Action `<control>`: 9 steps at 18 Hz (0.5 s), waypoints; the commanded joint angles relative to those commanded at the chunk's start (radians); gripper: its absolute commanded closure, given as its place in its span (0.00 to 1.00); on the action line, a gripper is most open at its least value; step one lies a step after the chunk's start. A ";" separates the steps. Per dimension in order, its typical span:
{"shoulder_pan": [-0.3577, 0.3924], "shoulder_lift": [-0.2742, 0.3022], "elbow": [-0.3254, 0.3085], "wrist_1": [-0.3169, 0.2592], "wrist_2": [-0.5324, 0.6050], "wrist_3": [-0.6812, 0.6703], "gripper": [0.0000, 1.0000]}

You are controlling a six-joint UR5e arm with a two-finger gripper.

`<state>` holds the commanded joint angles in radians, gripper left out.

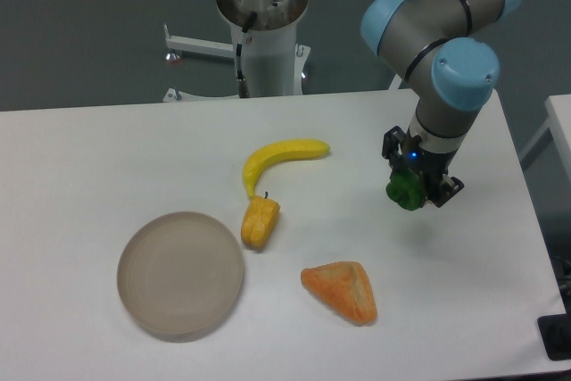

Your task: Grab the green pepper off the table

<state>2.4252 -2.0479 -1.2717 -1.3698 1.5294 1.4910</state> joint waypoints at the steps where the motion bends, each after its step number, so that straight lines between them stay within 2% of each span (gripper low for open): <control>1: 0.000 0.000 -0.003 0.000 0.002 0.000 0.64; 9: -0.003 0.000 -0.009 0.000 0.011 -0.002 0.64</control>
<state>2.4222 -2.0479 -1.2809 -1.3698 1.5401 1.4895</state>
